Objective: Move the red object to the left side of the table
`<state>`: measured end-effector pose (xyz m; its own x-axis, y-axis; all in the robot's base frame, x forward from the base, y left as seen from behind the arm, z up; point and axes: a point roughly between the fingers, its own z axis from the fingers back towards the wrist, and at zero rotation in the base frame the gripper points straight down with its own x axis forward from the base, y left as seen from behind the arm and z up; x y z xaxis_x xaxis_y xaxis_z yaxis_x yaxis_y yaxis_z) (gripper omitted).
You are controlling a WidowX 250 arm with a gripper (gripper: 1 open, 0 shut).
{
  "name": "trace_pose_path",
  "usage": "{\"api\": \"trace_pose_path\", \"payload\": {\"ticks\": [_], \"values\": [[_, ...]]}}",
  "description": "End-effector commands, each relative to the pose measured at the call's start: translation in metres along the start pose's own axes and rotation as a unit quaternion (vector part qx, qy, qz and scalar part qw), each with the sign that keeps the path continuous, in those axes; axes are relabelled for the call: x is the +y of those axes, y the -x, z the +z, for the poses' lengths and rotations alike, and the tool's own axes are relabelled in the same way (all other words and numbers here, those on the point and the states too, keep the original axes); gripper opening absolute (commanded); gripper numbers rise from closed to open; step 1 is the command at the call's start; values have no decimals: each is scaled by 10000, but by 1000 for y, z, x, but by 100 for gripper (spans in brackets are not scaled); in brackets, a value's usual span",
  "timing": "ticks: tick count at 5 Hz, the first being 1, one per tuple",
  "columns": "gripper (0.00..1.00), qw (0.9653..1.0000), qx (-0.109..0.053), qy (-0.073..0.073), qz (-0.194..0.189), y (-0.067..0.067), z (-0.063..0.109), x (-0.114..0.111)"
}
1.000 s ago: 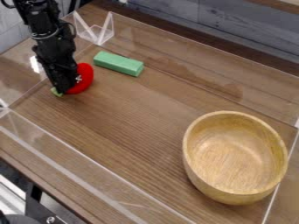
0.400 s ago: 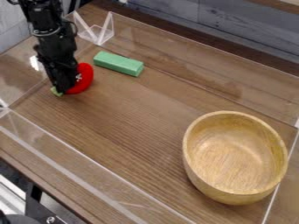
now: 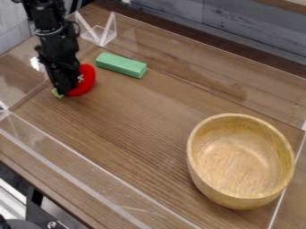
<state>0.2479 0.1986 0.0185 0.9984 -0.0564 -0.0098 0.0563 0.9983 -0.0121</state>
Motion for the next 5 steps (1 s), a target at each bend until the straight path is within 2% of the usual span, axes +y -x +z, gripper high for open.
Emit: {"api": "trace_pose_path", "payload": {"ticks": [1, 5], "values": [[0, 9999, 158, 5, 42, 3, -5, 2], [0, 9992, 387, 8, 72, 3, -3, 3]]}}
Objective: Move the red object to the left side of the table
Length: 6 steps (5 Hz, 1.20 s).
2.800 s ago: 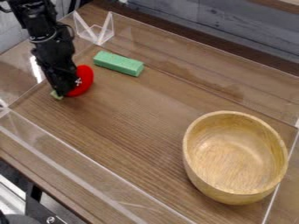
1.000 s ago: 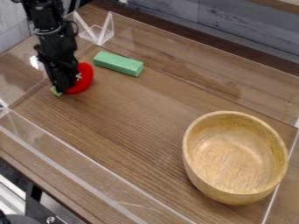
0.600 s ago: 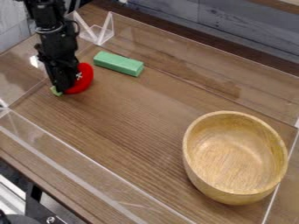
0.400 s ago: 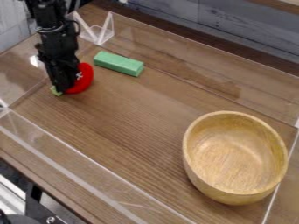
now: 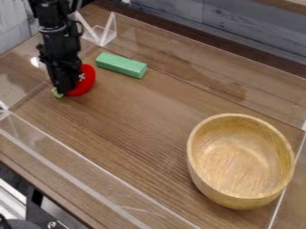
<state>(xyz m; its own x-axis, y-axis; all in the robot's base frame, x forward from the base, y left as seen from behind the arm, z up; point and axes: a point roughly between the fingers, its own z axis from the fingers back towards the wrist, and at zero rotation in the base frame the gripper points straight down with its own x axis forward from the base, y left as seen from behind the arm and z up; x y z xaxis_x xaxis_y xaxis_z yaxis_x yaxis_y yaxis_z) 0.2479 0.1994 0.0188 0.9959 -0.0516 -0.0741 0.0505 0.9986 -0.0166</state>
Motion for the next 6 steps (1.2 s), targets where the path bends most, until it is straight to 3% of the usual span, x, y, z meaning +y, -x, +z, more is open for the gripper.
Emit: {"api": "trace_pose_path", "payload": {"ticks": [1, 6], "values": [[0, 9999, 118, -12, 53, 2, -3, 2], [0, 9993, 363, 2, 110, 0, -2, 1]]}}
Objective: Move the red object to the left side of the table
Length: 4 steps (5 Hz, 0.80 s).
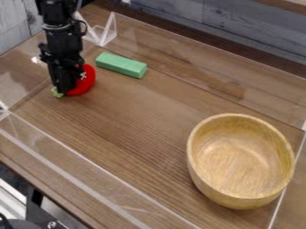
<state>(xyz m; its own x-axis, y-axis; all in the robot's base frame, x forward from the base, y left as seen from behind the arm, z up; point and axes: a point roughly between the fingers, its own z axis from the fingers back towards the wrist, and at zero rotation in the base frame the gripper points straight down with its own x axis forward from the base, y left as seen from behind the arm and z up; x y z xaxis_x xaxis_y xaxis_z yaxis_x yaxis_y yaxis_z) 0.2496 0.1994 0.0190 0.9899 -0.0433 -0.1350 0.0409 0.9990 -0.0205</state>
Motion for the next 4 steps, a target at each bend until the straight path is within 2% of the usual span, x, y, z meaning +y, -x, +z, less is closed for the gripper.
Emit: {"api": "trace_pose_path", "payload": {"ticks": [1, 4], "values": [[0, 9999, 99, -20, 78, 2, -3, 1], [0, 9997, 209, -20, 120, 1, -2, 1]]}}
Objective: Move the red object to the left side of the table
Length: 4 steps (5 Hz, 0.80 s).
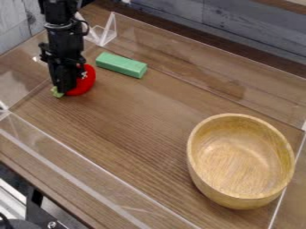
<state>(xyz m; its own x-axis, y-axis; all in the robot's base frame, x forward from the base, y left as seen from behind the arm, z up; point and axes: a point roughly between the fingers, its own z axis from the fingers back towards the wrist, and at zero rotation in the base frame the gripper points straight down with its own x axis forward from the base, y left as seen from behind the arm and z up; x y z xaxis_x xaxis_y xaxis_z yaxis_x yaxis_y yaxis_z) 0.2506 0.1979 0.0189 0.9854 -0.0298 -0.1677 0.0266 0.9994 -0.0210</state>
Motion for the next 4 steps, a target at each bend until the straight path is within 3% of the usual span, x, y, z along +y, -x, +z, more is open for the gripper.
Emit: {"api": "trace_pose_path", "payload": {"ticks": [1, 4], "values": [[0, 9999, 79, -31, 65, 2, -2, 2], [0, 9998, 175, -25, 111, 1, -2, 1]]}}
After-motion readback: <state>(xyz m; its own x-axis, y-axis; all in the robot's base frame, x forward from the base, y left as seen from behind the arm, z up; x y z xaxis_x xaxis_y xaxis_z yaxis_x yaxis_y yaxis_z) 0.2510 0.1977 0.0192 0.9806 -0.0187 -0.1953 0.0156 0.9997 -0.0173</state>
